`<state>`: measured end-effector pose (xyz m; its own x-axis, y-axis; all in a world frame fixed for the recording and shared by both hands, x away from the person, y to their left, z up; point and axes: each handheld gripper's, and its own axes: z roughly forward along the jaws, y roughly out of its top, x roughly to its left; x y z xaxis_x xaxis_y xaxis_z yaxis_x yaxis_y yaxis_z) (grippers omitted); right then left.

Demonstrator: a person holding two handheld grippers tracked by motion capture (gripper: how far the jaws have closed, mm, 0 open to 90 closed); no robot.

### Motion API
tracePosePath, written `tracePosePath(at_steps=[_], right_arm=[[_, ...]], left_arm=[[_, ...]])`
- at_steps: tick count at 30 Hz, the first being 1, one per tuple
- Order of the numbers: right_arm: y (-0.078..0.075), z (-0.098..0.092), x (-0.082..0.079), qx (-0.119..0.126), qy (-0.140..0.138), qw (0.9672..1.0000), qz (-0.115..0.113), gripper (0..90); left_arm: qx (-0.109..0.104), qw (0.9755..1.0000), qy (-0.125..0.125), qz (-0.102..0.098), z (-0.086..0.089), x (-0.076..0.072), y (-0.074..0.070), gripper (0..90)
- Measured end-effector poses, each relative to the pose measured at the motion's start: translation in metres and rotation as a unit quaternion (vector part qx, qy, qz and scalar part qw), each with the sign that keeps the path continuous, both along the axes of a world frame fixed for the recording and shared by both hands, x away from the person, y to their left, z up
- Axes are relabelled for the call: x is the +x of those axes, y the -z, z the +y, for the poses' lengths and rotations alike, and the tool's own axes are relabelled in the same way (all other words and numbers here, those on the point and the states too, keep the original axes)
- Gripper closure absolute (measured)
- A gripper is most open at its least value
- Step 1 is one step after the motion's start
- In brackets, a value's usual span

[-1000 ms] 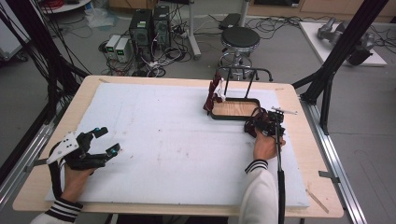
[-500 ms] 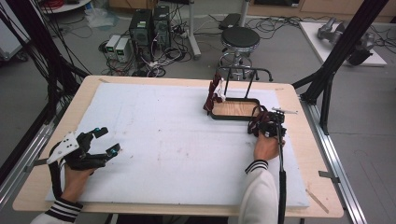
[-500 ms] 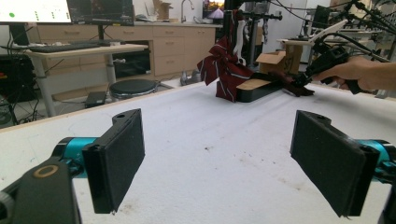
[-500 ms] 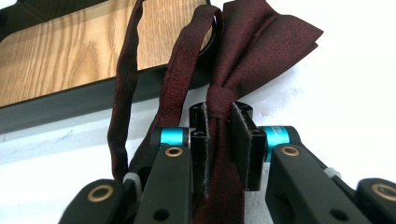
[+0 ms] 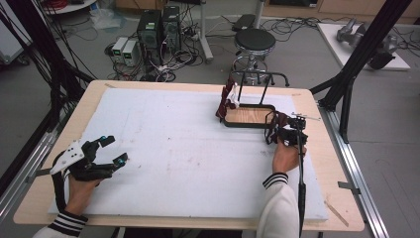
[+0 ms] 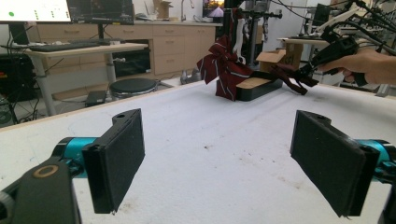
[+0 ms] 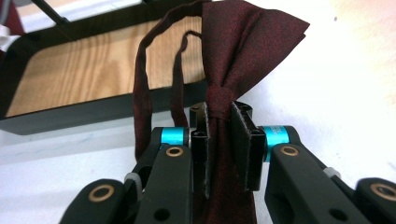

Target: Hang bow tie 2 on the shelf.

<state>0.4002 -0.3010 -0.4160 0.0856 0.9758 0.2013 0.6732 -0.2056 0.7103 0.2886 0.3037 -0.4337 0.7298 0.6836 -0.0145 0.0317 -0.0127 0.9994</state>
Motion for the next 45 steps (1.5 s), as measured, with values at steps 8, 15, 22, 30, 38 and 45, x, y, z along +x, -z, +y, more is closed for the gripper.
tracePosePath(at_steps=[8,15,22,30,38,45], right_arm=[[-0.015,0.002,-0.012,-0.021,-0.02,0.9987,-0.041,78.8],[-0.029,0.007,-0.023,-0.035,-0.05,0.9945,-0.085,78.8],[-0.04,0.014,-0.034,-0.044,-0.077,0.9879,-0.127,78.8],[-0.05,0.026,-0.042,-0.046,-0.111,0.9763,-0.18,78.8],[-0.056,0.033,-0.045,-0.041,-0.136,0.9675,-0.209,78.8],[-0.068,0.043,-0.045,-0.036,-0.152,0.9607,-0.229,78.8]], left_arm=[[0.002,1.0,0.0,-0.002,0.0,0.0,0.001,18.0],[0.004,1.0,-0.001,-0.003,-0.001,-0.001,0.002,18.0],[0.004,1.0,-0.002,-0.002,-0.002,-0.001,0.002,18.0],[0.005,1.0,0.0,-0.002,-0.002,-0.001,0.002,18.0],[0.005,1.0,0.0,-0.002,-0.003,-0.001,0.003,18.0],[0.007,1.0,0.002,-0.001,-0.003,-0.001,0.003,18.0]])
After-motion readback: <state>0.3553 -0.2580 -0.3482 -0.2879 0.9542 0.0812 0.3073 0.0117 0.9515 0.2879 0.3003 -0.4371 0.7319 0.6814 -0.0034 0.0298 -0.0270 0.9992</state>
